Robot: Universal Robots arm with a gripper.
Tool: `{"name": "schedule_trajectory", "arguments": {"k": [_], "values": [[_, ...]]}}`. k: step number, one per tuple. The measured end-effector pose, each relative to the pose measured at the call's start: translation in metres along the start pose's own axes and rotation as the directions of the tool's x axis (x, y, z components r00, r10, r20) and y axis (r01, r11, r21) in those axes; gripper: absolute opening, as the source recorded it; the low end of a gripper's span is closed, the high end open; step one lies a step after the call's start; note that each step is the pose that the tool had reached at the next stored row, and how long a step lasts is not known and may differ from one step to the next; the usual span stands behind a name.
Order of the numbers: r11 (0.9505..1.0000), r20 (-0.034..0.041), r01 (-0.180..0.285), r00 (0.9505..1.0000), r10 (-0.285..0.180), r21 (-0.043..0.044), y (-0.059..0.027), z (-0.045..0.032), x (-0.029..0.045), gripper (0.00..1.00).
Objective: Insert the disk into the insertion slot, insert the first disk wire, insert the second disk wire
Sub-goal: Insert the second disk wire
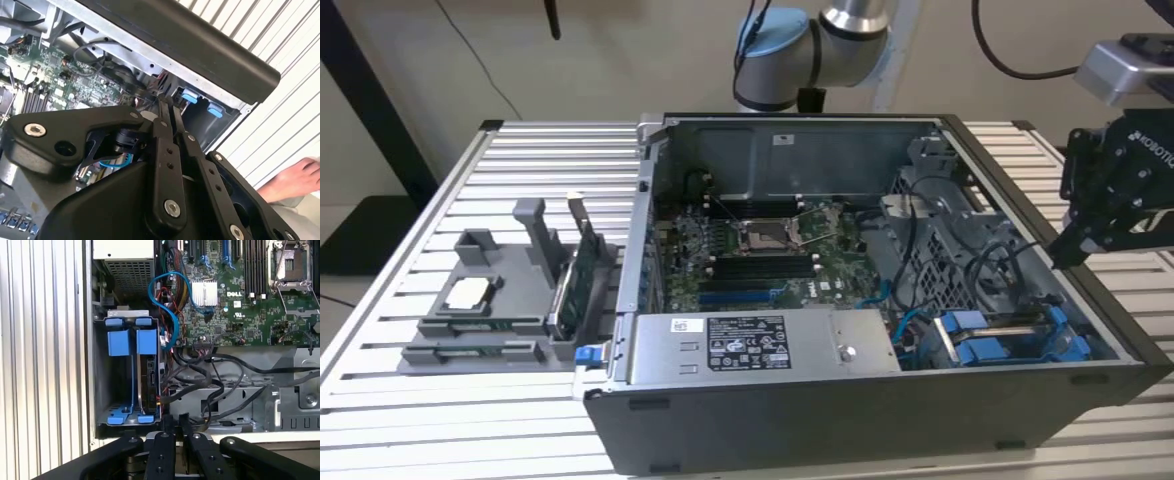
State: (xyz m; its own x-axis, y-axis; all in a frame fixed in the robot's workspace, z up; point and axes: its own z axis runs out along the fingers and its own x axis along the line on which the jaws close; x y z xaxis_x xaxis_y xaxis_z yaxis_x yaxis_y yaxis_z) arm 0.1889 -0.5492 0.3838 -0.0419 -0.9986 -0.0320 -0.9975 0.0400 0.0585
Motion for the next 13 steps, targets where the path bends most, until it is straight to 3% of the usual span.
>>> {"name": "schedule_trajectory", "arguments": {"k": [13], "values": [[1.0000,-0.0001,0.000,1.0000,0.000,0.0000,0.0309,0.0000,0.0012,0.16]]}}
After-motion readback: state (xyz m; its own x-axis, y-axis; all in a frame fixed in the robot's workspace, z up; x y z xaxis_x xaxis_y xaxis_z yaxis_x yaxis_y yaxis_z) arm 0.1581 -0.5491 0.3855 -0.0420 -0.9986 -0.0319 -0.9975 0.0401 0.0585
